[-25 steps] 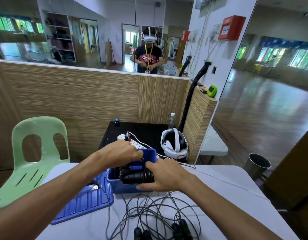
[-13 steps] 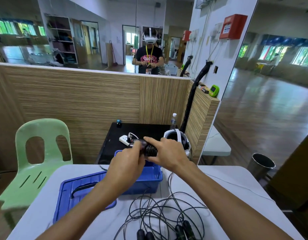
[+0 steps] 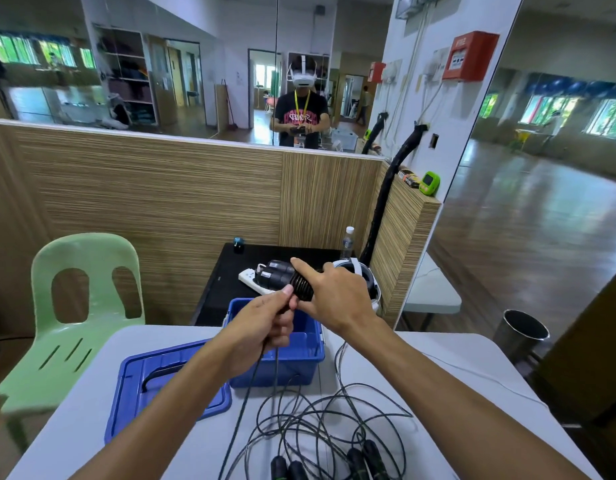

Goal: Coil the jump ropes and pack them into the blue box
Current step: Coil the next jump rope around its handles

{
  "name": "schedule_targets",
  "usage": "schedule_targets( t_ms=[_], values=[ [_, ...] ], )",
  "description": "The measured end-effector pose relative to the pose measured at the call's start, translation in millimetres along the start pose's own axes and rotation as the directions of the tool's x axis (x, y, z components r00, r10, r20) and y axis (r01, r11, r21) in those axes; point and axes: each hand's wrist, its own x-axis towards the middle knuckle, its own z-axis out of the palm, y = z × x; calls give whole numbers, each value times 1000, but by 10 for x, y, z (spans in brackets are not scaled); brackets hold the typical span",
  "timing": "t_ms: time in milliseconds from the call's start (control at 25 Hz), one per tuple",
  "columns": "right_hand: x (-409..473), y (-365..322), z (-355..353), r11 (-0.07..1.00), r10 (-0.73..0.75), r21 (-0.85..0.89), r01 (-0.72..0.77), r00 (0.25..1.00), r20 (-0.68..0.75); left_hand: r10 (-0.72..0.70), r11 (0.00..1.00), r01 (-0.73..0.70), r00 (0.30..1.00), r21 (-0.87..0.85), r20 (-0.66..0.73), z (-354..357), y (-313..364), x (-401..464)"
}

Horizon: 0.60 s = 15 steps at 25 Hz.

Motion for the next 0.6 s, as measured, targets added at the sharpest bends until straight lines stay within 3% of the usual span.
schedule_targets(
  t_ms=[120,280,440,520,600],
  values=[
    [7,-42,-15,998,33,54,-39,994,101,173,939,-113,971,325,-163,83,-127,33],
    [44,87,-79,964,145,199,-176,977,158,256,858,-165,958,486,-126,52,-342,-37],
    [-49,110,-112,955,3,289,-62,979,202,316,763,-176,941,622,-122,-185,-660,0],
    [-67,99,-132,926,-56,374,-42,967,247,290,743,-154,951,651,-106,-282,-663,54],
    [-103,97,-136,904,-117,426,-24,945,304,272,662,-157,961,732,-39,-347,-616,118]
  ],
)
